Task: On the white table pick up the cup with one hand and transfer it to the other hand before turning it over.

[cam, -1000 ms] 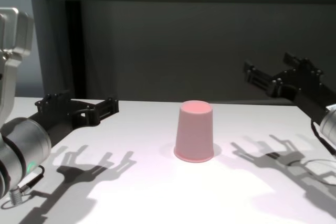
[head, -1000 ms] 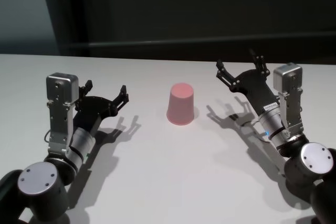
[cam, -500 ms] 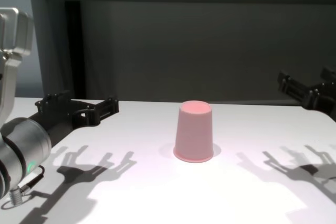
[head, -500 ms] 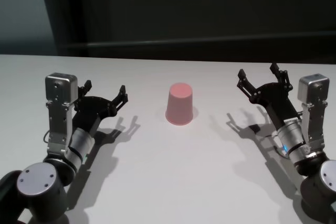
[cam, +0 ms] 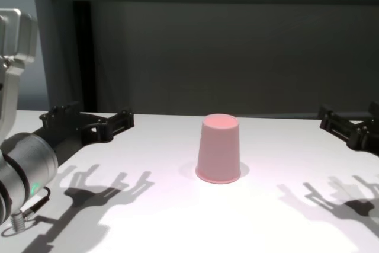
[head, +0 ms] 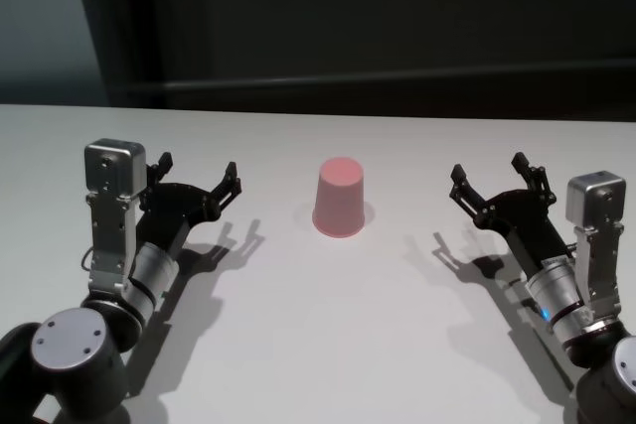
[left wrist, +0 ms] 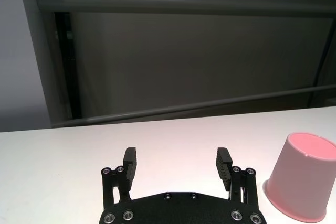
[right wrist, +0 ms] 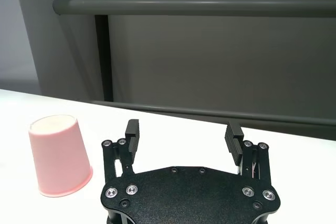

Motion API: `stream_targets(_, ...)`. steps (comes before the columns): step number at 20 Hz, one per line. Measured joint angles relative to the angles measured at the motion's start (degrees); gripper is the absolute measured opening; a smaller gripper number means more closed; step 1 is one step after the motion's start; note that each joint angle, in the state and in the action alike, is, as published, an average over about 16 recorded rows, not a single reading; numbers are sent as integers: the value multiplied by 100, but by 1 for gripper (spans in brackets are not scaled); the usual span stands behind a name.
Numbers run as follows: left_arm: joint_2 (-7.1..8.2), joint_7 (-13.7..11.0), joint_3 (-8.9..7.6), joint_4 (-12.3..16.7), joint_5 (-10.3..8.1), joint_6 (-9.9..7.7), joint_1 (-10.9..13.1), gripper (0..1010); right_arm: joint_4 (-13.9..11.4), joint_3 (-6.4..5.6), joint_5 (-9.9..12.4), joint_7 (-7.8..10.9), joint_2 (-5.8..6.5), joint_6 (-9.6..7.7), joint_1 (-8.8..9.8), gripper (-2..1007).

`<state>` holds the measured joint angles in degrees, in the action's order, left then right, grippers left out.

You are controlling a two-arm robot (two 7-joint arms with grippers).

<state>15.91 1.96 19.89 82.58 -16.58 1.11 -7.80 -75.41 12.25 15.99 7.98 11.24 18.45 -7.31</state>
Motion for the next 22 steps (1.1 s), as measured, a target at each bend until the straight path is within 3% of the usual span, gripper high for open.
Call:
stream_targets(8, 0, 0, 0, 0, 0, 0, 0, 1000, -139, -56, -92, 41, -39, -55, 182, 1002)
stream_targets(22, 0, 0, 0, 0, 0, 0, 0, 1001, -121, -89, -140, 109, -87, -39, 220, 1002)
